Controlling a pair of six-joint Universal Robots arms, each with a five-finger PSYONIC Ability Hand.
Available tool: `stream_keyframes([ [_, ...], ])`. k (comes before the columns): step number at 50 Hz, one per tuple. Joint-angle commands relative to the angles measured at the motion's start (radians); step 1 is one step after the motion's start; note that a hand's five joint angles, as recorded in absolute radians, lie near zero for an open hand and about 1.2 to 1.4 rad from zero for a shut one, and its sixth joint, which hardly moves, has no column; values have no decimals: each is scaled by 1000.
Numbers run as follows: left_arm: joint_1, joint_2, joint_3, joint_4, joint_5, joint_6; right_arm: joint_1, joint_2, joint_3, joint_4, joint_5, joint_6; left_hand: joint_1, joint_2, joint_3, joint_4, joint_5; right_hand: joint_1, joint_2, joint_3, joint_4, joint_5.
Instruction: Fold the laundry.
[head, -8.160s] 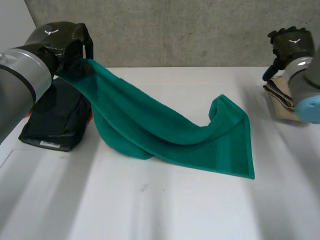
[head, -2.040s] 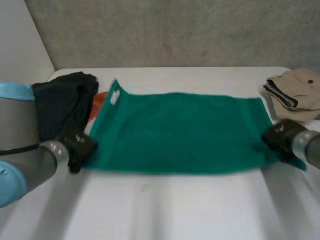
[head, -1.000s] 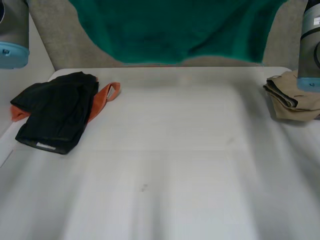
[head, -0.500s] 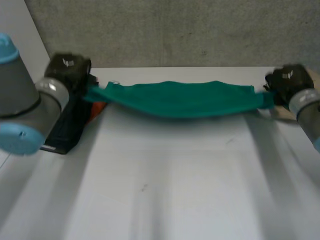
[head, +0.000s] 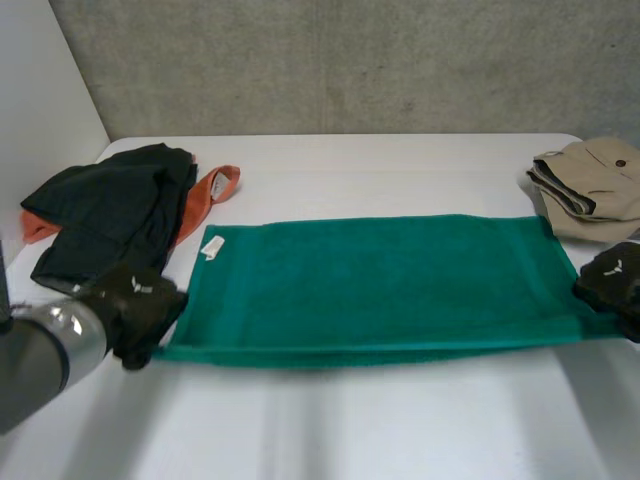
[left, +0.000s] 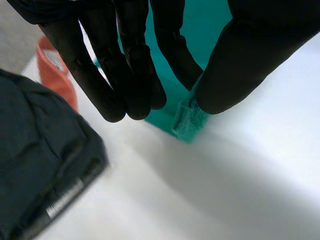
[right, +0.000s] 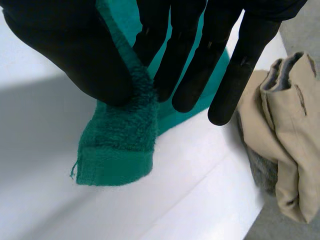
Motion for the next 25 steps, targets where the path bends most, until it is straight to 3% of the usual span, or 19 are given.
stream_keyframes([
  [1,-20,-201,244,142,11,-36,78,148,-152,-122,14,181,219,194,208,197,234,254,221,205,197,205],
  [9,-61,-494,640,211,-52,-85,167,388,-438,-252,124,337,219,194,208,197,234,254,221,205,197,205],
  [17,-78,-779,1029,121,-185,-85,212,603,-708,-272,230,337,219,194,208,197,234,254,221,205,197,205],
  [24,-98,-922,1216,30,-190,-84,241,725,-853,-283,261,314,219,194,208,197,234,254,221,205,197,205],
  [25,-102,-942,1240,28,-178,-81,247,749,-881,-294,278,310,173,148,162,151,188,-365,-398,-415,-422,-414],
])
